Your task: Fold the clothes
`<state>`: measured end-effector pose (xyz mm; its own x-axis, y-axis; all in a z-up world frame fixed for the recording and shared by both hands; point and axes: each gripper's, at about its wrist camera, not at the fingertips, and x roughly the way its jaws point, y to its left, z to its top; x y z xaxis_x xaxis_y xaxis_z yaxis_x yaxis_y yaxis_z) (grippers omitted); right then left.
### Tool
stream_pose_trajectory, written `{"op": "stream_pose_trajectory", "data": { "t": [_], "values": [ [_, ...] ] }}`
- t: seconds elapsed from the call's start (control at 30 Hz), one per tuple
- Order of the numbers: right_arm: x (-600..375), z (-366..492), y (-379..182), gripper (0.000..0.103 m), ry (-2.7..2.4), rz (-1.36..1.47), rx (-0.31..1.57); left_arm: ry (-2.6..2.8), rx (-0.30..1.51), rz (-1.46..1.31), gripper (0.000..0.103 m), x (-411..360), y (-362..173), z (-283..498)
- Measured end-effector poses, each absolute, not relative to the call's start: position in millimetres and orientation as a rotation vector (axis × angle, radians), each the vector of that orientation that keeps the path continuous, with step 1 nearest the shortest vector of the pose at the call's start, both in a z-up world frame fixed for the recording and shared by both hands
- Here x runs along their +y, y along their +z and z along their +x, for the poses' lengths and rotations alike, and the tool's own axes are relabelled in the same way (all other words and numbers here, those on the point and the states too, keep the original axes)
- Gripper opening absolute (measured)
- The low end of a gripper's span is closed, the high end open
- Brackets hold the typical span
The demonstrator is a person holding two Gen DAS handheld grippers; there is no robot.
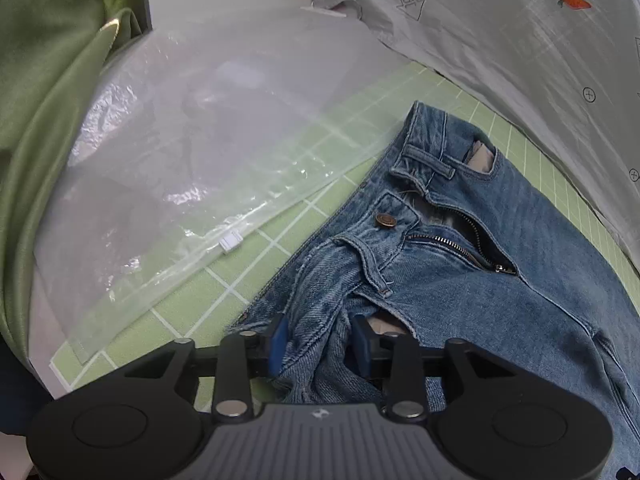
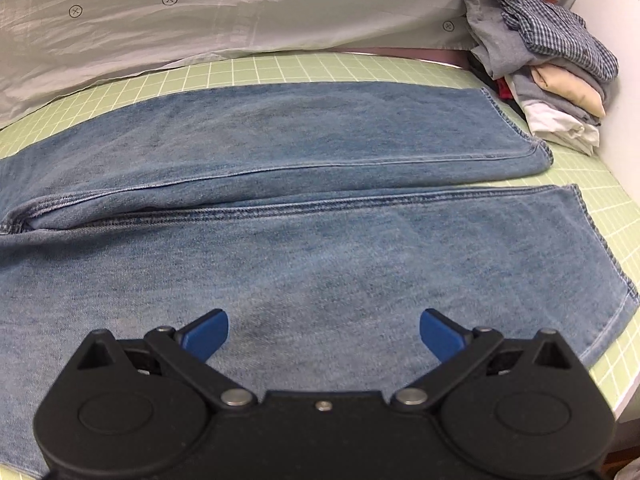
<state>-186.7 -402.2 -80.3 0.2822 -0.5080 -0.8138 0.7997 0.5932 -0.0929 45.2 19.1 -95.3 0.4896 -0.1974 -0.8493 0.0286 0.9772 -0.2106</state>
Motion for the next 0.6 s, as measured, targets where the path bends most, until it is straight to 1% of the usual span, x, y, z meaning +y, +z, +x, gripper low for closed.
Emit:
{"op": "stream_pose_trajectory", "data": {
  "t": [0.03,0.1,0.2,0.3,0.43,0.6],
  "values": [
    [-403,-194,-79,0.103,-0.902,0.380,0.913,-0.141,1.029,-0.167,0.073,18,-90,40],
    [-403,-210,-78,0.103,-0.907,0.408,0.880,-0.153,0.980,-0.159,0.086,15,-79,28],
    [-404,-237,-80,0.103,-0.935,0.405,0.853,-0.171,0.955,-0.144,0.089,4,-71,13],
    [-414,-262,-86,0.103,-0.965,0.401,0.889,-0.141,0.979,-0.147,0.089,-14,-69,-5],
    [-451,-303,-88,0.103,-1.029,0.538,0.887,-0.161,0.975,-0.171,0.094,-40,-66,-38],
    [-490,-342,-99,0.103,-1.066,0.619,0.904,-0.174,0.994,-0.147,0.094,-79,-68,-75]
  ]
}}
